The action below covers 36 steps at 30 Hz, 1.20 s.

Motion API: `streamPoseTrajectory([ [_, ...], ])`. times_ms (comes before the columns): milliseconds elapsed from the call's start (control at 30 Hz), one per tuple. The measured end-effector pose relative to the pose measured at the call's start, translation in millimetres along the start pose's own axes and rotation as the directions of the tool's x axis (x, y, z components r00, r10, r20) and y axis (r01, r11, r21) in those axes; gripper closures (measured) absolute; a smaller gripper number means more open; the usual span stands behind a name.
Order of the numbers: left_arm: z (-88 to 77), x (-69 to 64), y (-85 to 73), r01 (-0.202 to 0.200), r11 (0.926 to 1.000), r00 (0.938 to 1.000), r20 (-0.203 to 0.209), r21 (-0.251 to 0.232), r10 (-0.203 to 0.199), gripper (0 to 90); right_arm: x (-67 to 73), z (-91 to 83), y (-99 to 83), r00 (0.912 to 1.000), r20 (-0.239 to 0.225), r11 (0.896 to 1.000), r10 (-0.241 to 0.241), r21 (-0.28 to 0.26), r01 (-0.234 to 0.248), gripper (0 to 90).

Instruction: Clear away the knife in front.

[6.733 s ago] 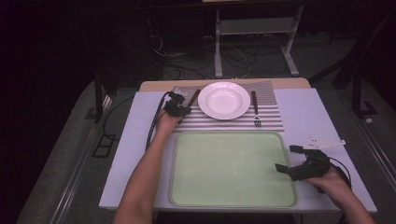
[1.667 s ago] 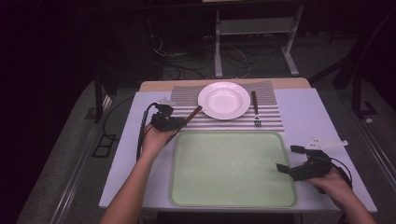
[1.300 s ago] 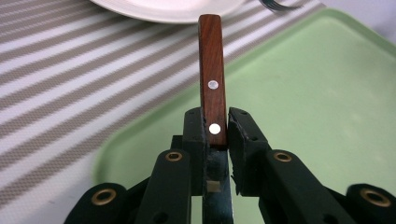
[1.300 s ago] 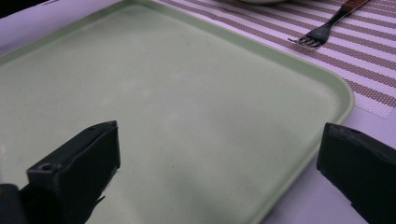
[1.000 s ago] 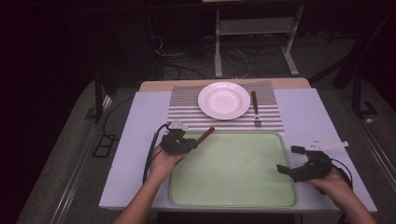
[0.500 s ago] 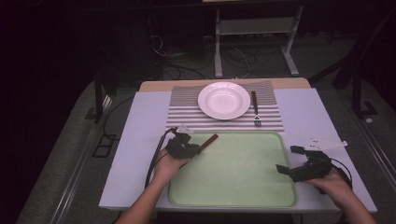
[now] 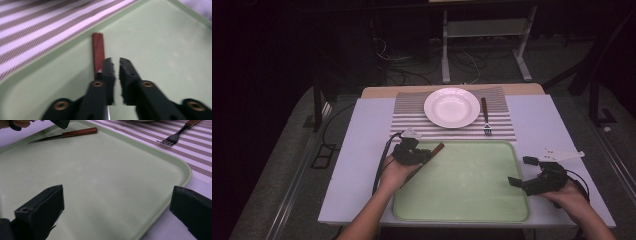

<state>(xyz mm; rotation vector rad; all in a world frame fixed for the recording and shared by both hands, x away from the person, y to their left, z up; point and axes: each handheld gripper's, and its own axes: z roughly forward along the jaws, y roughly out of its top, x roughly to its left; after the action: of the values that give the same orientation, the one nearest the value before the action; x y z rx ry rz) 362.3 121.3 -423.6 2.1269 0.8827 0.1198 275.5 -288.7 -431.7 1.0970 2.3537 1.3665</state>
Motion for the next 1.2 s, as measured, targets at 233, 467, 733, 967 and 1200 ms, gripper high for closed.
streamPoseTrajectory([
  [233,16.5,-2.4,9.1,-0.036,0.9992,0.9992,0.019,0.017,0.035,89.4,0.4,1.2,0.4,1.0000,0.000,1.000,-0.003,0.004,0.003,0.0],
  [467,25.8,-8.2,8.4,-0.078,0.9956,0.9968,0.024,0.052,0.077,89.4,1.0,0.3,-0.1,1.0000,0.009,1.000,-0.005,0.008,0.005,0.0],
  [733,30.2,-2.4,4.7,-0.084,0.9932,0.9964,-0.004,0.080,0.085,89.4,0.8,0.7,-0.1,0.9999,0.010,1.000,-0.009,0.012,0.008,0.0],
  [967,27.9,5.1,1.3,-0.062,0.9944,0.9978,-0.017,0.086,0.064,89.4,-0.2,-0.6,-0.4,0.9999,0.012,1.000,-0.005,0.009,0.005,0.0],
  [1200,22.3,8.8,-2.1,-0.059,0.9943,0.9975,-0.032,0.089,0.062,89.4,-0.3,-1.5,-0.4,0.9999,0.013,1.000,-0.003,0.007,0.003,0.0],
])
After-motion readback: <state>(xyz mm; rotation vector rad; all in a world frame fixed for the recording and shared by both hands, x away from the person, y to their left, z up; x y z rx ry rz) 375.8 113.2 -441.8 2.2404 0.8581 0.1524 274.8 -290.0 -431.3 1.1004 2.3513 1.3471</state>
